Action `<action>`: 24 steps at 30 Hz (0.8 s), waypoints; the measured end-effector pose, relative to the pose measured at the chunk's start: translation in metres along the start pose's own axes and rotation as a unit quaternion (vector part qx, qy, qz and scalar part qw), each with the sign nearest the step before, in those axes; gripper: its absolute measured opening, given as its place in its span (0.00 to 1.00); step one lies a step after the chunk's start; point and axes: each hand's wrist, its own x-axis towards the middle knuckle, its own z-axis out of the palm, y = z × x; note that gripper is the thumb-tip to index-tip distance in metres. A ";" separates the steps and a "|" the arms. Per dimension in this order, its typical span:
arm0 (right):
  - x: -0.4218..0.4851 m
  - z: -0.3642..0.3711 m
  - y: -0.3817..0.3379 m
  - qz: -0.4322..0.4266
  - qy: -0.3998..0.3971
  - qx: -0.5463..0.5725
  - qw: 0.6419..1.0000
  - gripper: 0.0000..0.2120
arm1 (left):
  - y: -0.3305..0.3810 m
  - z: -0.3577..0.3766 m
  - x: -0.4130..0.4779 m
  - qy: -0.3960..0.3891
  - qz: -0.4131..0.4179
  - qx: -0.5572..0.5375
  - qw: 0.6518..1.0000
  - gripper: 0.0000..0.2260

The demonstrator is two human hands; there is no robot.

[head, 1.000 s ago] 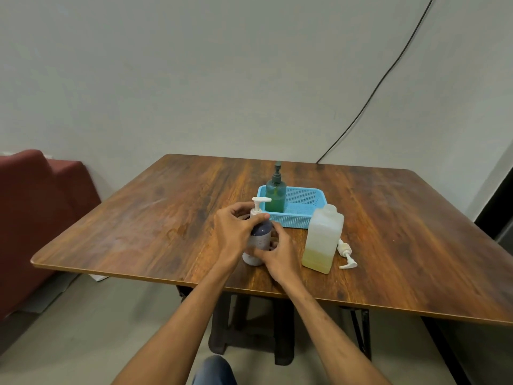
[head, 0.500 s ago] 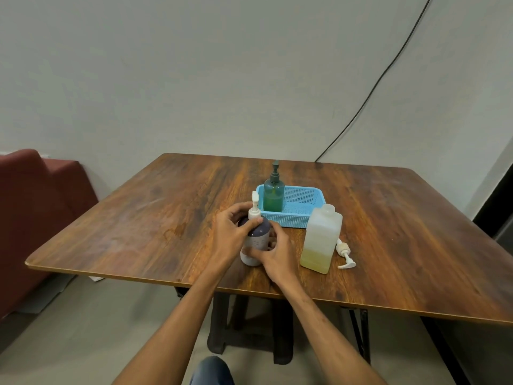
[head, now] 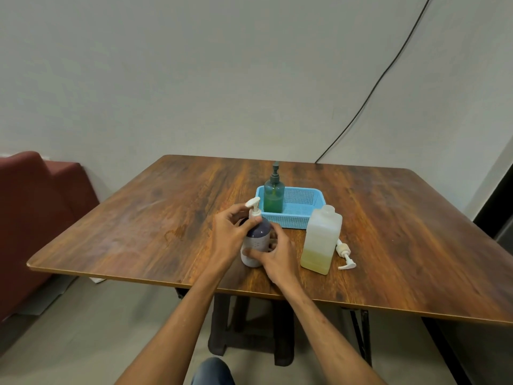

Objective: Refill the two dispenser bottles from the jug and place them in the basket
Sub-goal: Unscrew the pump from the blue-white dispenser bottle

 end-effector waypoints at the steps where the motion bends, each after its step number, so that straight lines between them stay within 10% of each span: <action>1: 0.000 0.000 0.000 0.003 0.001 0.001 1.000 0.41 | 0.000 0.002 0.001 0.014 0.000 0.002 1.000 0.14; 9: 0.000 -0.002 0.001 -0.005 -0.006 0.006 1.000 0.38 | -0.002 0.001 -0.004 -0.078 0.025 0.024 0.996 0.19; 24: 0.002 0.001 0.003 -0.003 0.002 0.003 1.000 0.39 | 0.051 -0.004 0.026 0.078 0.040 -0.060 0.994 0.17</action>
